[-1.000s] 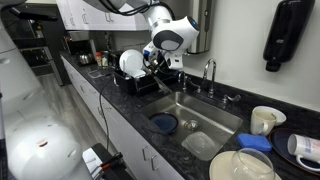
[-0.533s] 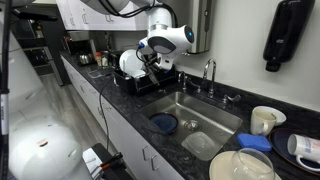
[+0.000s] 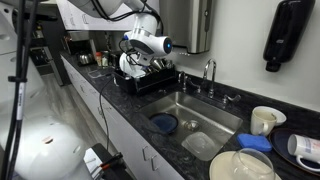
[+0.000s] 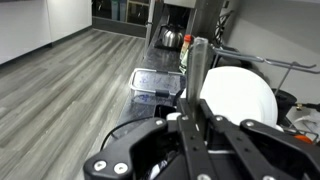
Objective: Remove the fork and straw from the sink
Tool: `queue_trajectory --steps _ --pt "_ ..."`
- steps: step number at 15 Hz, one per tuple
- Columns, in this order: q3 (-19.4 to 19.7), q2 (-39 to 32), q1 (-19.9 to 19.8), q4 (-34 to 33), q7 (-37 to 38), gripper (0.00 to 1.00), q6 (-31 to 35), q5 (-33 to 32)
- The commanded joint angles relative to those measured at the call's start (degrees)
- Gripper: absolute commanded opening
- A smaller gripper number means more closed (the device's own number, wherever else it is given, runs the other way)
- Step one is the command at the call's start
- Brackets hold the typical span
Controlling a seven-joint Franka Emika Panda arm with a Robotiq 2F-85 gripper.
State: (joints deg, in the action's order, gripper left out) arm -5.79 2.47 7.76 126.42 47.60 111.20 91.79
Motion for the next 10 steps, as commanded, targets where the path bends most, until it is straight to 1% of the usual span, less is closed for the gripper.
queue_trajectory --steps 1,2,3,5,10 --pt "-1.89 0.21 1.02 0.05 0.14 0.03 0.07 6.36" --pt "-2.51 0.09 1.53 0.02 -0.34 0.03 0.67 8.03" --pt "-3.43 -0.03 2.26 0.01 -1.17 0.03 2.79 9.7" --pt "-4.83 -1.01 3.37 -0.77 -1.31 0.03 4.06 12.08" --pt "-8.07 -3.35 6.24 -2.47 -1.59 0.03 7.21 14.71"
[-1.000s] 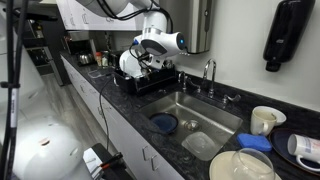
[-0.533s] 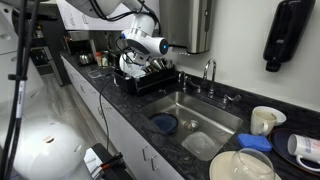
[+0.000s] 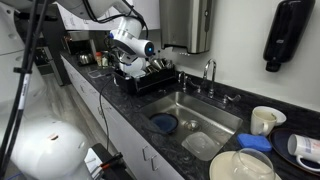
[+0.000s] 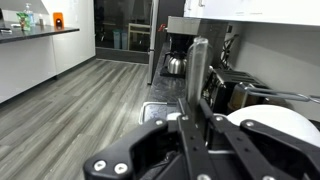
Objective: Remove the fork and straw from the sink
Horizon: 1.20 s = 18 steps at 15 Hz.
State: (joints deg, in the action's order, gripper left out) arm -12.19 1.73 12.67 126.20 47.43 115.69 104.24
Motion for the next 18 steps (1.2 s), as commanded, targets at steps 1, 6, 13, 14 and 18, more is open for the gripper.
queue_trajectory --steps 1,6,13,14,18 --pt "-2.14 -3.21 1.8 -2.7 -1.67 0.03 3.74 2.5" --pt "-3.38 -7.51 3.34 -6.19 -7.32 0.03 7.71 6.21" --pt "-3.63 -13.65 5.27 -10.86 -14.07 0.03 13.7 6.14" --pt "-3.64 -14.39 5.44 -11.28 -14.16 0.03 14.22 5.88" --pt "-3.53 -17.49 6.38 -12.83 -13.02 0.03 17.57 4.76"
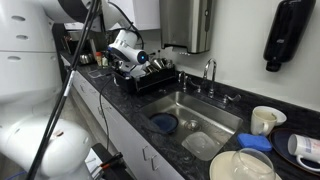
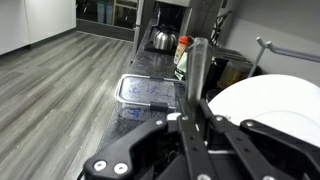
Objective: Remove the fork and straw from the sink
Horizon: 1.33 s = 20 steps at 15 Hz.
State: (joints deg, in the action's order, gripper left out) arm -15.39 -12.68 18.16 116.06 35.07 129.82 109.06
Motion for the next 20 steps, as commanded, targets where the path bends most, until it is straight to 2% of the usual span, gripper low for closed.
queue_trajectory --steps 1,7,8,10,18,20 --pt "-0.26 -3.82 1.08 -2.84 -0.44 0.03 4.53 -0.09" --pt "0.14 -6.88 1.8 -3.15 4.11 0.03 10.3 -5.95" --pt "0.15 -7.12 1.88 -3.19 5.18 0.37 10.64 -7.53" --pt "0.21 -7.44 1.87 -3.38 6.83 0.43 10.53 -9.94" --pt "0.5 -6.19 1.95 -3.58 11.17 0.99 10.18 -17.59" --pt "0.78 -4.77 2.2 -2.66 13.05 1.0 10.59 -22.33"
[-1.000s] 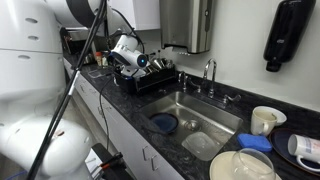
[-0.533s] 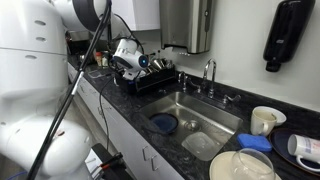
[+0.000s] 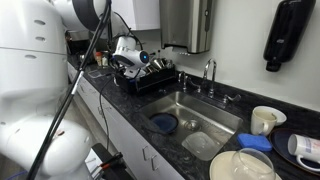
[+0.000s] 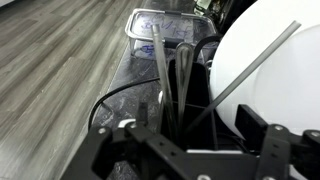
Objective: Remove the fork and straw from the sink
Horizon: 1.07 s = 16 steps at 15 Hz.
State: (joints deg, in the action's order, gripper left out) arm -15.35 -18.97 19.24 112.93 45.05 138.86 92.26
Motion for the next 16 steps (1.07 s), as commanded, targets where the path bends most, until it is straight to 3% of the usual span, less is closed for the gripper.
queue_trajectory --steps 1,3,8,16 --pt "0.87 2.39 1.26 1.0 4.47 1.0 1.84 -8.39" --pt "1.33 3.99 1.22 1.7 7.51 1.0 2.38 -14.77" --pt "2.26 5.36 -0.38 1.12 12.65 1.0 0.48 -22.07" --pt "7.67 15.3 -4.04 7.39 24.49 1.0 -1.95 -45.77"
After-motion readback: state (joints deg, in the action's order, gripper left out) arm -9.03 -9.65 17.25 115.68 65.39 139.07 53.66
